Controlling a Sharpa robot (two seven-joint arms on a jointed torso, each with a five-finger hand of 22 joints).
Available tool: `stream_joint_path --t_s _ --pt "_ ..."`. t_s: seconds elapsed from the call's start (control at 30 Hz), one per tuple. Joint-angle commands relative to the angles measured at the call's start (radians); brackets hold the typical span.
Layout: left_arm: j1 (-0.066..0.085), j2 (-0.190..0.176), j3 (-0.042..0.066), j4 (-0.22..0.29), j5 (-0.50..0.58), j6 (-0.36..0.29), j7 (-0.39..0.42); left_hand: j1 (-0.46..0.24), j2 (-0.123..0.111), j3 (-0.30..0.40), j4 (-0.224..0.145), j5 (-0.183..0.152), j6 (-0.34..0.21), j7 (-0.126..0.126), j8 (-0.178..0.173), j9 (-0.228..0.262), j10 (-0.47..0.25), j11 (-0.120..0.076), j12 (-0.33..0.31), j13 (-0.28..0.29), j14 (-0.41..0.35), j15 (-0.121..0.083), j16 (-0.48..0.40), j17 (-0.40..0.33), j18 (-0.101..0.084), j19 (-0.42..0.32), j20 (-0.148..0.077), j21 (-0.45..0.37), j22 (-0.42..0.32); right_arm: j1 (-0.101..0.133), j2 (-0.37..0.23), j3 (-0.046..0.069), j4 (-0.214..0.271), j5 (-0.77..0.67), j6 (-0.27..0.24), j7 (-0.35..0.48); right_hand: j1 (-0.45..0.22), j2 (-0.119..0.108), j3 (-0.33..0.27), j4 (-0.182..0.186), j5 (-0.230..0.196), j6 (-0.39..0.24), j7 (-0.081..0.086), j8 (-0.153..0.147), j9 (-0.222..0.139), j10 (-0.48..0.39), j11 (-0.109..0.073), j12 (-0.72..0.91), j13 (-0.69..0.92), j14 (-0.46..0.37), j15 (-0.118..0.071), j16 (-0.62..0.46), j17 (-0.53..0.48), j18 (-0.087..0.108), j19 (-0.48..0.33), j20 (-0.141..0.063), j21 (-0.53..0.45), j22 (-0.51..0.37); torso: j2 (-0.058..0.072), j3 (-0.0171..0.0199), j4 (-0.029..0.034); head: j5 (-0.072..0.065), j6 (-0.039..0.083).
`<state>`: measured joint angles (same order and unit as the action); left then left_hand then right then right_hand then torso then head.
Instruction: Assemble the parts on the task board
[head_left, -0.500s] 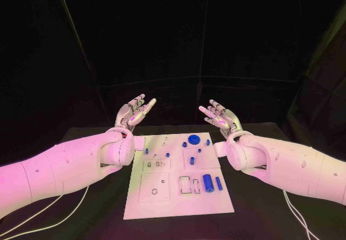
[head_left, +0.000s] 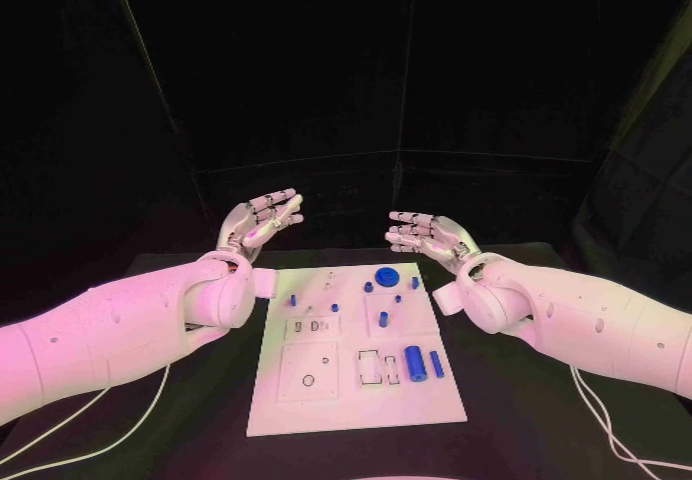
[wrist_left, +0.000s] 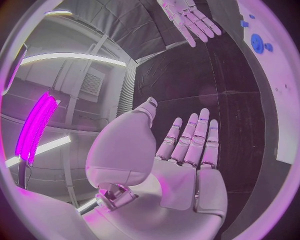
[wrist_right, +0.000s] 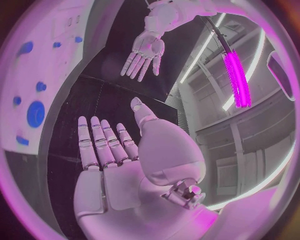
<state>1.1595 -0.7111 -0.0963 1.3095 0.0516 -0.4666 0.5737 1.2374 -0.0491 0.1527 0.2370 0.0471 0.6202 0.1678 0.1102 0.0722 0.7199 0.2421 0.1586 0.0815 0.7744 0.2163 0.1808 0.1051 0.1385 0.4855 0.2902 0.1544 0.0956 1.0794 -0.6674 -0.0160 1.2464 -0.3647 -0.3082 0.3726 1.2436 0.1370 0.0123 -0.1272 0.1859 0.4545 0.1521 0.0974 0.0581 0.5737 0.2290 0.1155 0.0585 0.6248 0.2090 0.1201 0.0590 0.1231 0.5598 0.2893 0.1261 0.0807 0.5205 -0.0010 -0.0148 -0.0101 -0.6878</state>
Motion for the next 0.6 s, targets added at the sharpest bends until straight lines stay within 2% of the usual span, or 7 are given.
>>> stream_joint_path --t_s 0.03,0.07,0.1,0.17,0.33,0.4,0.6 --pt "0.003 -0.015 0.001 0.013 0.005 0.074 0.027 0.013 0.013 -0.005 -0.027 0.005 0.127 0.092 0.032 0.012 0.106 -0.026 0.034 0.004 0.127 -0.038 0.053 0.019 0.042 0.195 -0.003 0.082 0.036 0.004 -0.005 0.002 -0.012 -0.175 -0.064 0.047 0.085 -0.01 0.03 -0.079 -0.009 0.366 0.085 0.069 0.021 0.343 -0.036 0.061 0.004 0.356 -0.051 0.06 0.008 0.063 0.231 -0.013 0.092 0.03 0.002 -0.0036 0.0036 0.001 -0.004" --pt "0.003 -0.019 0.001 0.018 0.005 0.077 0.028 0.016 0.016 -0.008 -0.035 0.002 0.16 0.084 0.037 0.013 0.124 -0.032 0.036 0.002 0.154 -0.046 0.059 0.022 0.042 0.227 -0.005 0.095 0.04 0.004 -0.006 0.002 -0.014 -0.186 -0.067 0.046 0.086 -0.01 0.032 -0.082 -0.011 0.374 0.082 0.067 0.019 0.352 -0.039 0.059 0.004 0.368 -0.055 0.059 0.008 0.063 0.243 -0.017 0.097 0.031 0.002 -0.0043 0.0036 0.001 -0.004" --pt "0.003 -0.025 0.001 0.023 0.005 0.08 0.029 0.021 0.017 -0.011 -0.045 0.001 0.193 0.079 0.044 0.015 0.148 -0.04 0.041 0.0 0.189 -0.054 0.07 0.028 0.047 0.256 -0.012 0.106 0.043 0.004 -0.007 0.003 -0.016 -0.201 -0.069 0.046 0.087 -0.011 0.034 -0.087 -0.012 0.385 0.079 0.064 0.016 0.364 -0.043 0.054 0.003 0.384 -0.059 0.057 0.007 0.063 0.256 -0.021 0.103 0.032 0.002 -0.0013 0.0004 0.004 -0.005" --pt "0.003 -0.038 0.001 0.037 0.005 0.085 0.03 0.031 0.02 -0.016 -0.064 0.002 0.225 0.069 0.05 0.014 0.188 -0.053 0.048 -0.002 0.246 -0.07 0.085 0.041 0.049 0.301 -0.026 0.122 0.046 0.006 -0.009 0.003 -0.017 -0.236 -0.071 0.042 0.087 -0.013 0.041 -0.099 -0.014 0.407 0.073 0.055 0.01 0.389 -0.052 0.043 0.003 0.42 -0.069 0.05 0.008 0.063 0.282 -0.031 0.114 0.032 0.005 -0.002 -0.0006 0.004 -0.006" --pt "0.004 -0.087 0.001 0.093 -0.008 0.099 0.022 0.06 0.028 -0.014 -0.104 0.002 0.264 0.058 0.051 0.007 0.237 -0.068 0.042 -0.01 0.313 -0.091 0.097 0.064 0.047 0.356 -0.045 0.136 0.046 0.026 -0.017 0.003 -0.016 -0.363 -0.054 0.012 0.08 -0.016 0.055 -0.124 -0.012 0.447 0.061 0.04 0.008 0.441 -0.066 0.023 0.003 0.497 -0.092 0.045 0.014 0.063 0.334 -0.053 0.139 0.035 0.029 -0.0016 -0.0028 0.0 0.004" --pt "0.005 -0.111 0.001 0.12 -0.015 0.104 0.019 0.062 0.029 -0.014 -0.112 0.002 0.271 0.055 0.049 0.005 0.246 -0.07 0.038 -0.012 0.319 -0.093 0.096 0.069 0.047 0.363 -0.048 0.136 0.044 0.038 -0.018 0.004 -0.016 -0.427 -0.044 -0.001 0.077 -0.017 0.065 -0.138 -0.006 0.473 0.054 0.038 0.009 0.479 -0.076 0.02 0.004 0.549 -0.111 0.053 0.022 0.061 0.375 -0.073 0.165 0.044 0.041 -0.0012 -0.0042 0.001 0.007" --pt "0.012 -0.165 0.001 0.205 -0.025 0.119 0.014 0.063 0.031 -0.016 -0.129 0.002 0.292 0.052 0.045 -0.001 0.278 -0.076 0.032 -0.012 0.335 -0.099 0.093 0.083 0.047 0.377 -0.053 0.133 0.039 0.083 -0.024 0.004 -0.024 -0.679 -0.004 -0.073 0.089 -0.035 0.087 -0.161 0.018 0.534 0.036 0.032 0.01 0.577 -0.109 0.01 0.006 0.725 -0.168 0.114 0.073 0.06 0.507 -0.142 0.29 0.106 0.074 -0.0036 0.0066 -0.004 0.016"
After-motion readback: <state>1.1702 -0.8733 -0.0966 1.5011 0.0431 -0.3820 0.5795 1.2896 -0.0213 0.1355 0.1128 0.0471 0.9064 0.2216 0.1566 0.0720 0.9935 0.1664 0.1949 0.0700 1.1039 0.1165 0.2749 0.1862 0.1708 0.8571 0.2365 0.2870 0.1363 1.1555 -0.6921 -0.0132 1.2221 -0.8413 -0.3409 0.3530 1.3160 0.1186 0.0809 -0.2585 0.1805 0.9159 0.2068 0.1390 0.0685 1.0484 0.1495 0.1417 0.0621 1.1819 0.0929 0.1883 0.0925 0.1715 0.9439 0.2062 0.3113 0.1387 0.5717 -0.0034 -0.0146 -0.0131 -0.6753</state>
